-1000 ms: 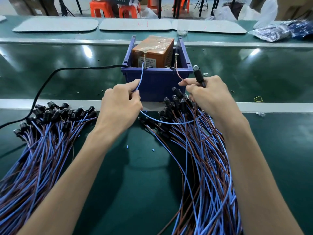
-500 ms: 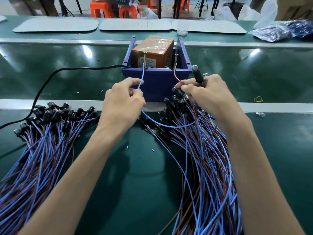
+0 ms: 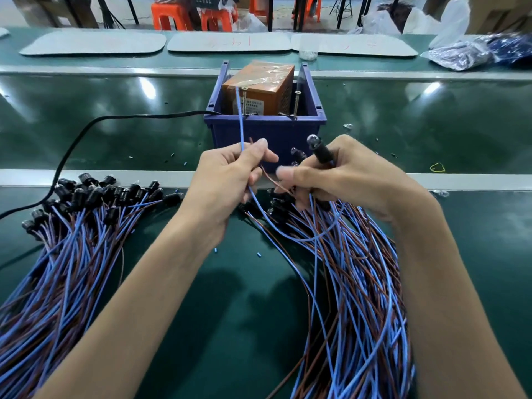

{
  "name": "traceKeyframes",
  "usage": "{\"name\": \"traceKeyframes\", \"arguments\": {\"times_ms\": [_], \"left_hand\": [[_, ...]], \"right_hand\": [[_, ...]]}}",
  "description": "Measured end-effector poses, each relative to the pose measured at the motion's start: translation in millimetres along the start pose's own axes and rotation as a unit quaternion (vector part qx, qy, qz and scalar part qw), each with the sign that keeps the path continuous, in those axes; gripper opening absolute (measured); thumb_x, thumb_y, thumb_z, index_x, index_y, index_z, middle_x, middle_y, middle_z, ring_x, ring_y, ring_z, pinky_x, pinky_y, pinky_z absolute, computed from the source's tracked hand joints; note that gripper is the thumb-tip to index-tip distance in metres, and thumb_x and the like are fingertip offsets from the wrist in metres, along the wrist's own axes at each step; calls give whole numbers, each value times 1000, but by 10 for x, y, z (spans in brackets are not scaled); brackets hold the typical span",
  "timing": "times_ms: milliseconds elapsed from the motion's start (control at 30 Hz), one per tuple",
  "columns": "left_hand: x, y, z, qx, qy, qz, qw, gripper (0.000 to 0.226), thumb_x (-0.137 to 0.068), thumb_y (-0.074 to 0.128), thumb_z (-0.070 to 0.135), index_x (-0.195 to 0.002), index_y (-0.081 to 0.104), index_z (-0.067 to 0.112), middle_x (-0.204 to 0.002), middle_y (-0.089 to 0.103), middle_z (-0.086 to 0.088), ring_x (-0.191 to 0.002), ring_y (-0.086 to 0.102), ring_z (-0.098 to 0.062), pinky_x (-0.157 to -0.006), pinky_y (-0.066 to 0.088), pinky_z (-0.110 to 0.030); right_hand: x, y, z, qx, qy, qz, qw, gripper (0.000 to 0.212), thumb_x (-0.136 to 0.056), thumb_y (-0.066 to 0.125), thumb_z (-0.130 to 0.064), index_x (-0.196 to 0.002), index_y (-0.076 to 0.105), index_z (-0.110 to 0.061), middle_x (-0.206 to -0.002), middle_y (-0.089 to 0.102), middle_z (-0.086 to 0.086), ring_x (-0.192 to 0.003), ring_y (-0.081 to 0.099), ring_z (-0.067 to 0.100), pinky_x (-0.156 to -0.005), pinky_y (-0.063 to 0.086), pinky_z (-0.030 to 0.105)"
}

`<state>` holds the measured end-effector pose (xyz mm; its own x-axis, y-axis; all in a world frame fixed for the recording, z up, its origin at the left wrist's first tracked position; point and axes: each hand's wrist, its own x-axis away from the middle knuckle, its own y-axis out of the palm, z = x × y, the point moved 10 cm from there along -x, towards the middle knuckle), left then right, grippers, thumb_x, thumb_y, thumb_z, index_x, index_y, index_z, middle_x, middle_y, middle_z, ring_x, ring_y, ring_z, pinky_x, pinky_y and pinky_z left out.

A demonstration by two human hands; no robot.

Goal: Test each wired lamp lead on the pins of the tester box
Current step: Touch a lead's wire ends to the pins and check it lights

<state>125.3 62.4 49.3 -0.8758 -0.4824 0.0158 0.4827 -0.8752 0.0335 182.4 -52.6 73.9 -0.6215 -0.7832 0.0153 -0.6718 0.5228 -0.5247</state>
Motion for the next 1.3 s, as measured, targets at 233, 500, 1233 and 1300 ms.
{"name": "traceKeyframes", "arguments": {"times_ms": [233,500,1233,1300], "left_hand": [[144,276,139,-110,64,-91,988,32,-95,57,26,-68,67,13,-41,39,9,-35,32,-7,-37,28,-14],[162,309,121,-126,54,-116,984,34,-91,61,33,-64,67,14,-41,44,8,-36,35,-9,-38,32,-15],[187,273,45,-288,25,-110,951,34,-92,62,29,-62,67,13,-38,49,7,-30,42,-8,-39,33,-11],[196,290,33,-305,26,-115,945,34,-93,61,29,-62,66,15,-38,50,7,-31,43,-7,-40,34,-11]], "right_hand": [[-28,-226,16,-172,-18,132,976,17,-84,72,-22,-80,75,-6,-51,60,1,-38,41,1,-43,32,9],[-2,-195,-49,-205,-30,74,976,6,-82,70,-7,-76,71,-7,-49,53,-3,-39,32,1,-39,26,8],[-23,-263,-37,-217,4,174,961,22,-94,59,-30,-83,72,-16,-80,75,2,-40,48,5,-45,33,14],[-11,-279,-41,-232,-1,182,955,16,-91,64,-22,-80,70,-13,-74,74,3,-39,44,5,-44,35,12]]}}
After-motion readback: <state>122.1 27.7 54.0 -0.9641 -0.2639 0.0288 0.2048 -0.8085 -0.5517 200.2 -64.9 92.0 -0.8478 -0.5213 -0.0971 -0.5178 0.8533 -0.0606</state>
